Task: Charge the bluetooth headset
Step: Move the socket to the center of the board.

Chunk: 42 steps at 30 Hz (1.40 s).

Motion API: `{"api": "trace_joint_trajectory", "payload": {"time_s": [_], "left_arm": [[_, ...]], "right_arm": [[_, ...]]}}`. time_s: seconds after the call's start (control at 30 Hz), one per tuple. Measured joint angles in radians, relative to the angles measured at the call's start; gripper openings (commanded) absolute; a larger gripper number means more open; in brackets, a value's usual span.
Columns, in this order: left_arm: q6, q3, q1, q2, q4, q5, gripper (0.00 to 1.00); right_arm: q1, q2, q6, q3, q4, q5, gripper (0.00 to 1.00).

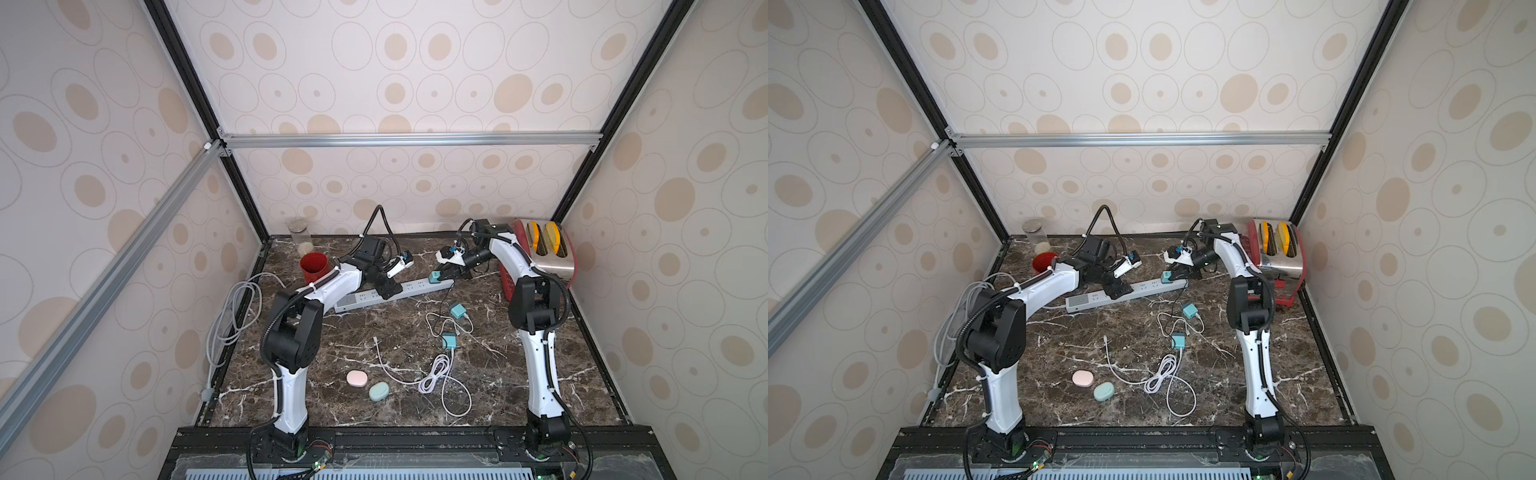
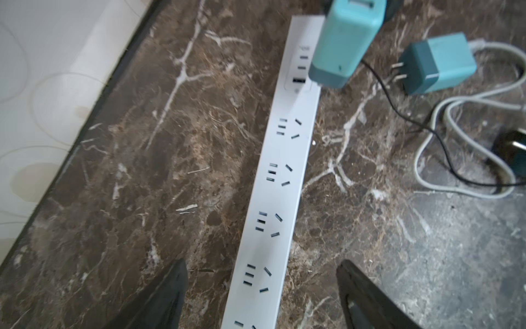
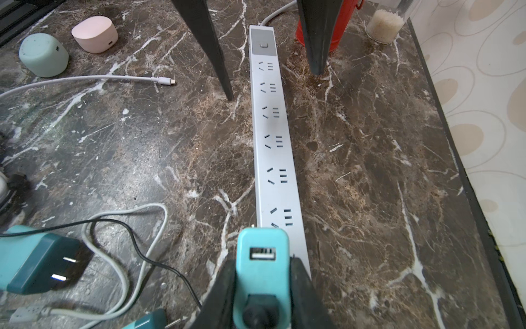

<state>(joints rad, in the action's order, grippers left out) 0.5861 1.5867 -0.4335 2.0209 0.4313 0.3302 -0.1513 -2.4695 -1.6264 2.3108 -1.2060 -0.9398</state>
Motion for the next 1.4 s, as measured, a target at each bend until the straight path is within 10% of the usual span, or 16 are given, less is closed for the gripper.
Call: {"api": "trace_joint_trajectory", "payload": {"time_s": [0.67, 1.03, 1.4], "left_arm": [[0.223, 0.545, 0.007, 0.403, 0.430, -0.009, 0.71], [0.246, 0.560, 0.007, 0.423, 0.493, 0.035, 0.39], [0.275, 0.476, 0.000, 0.381, 0.444, 0.080, 0.34]], "right_arm": [[-0.001, 0.001, 0.005, -0.083, 0.026, -0.006, 0.07], [0.013, 0.032, 0.005, -0.109, 0.029, -0.034, 0.07], [0.057, 0.092, 0.009, -0.178, 0.030, -0.051, 0.07]]}}
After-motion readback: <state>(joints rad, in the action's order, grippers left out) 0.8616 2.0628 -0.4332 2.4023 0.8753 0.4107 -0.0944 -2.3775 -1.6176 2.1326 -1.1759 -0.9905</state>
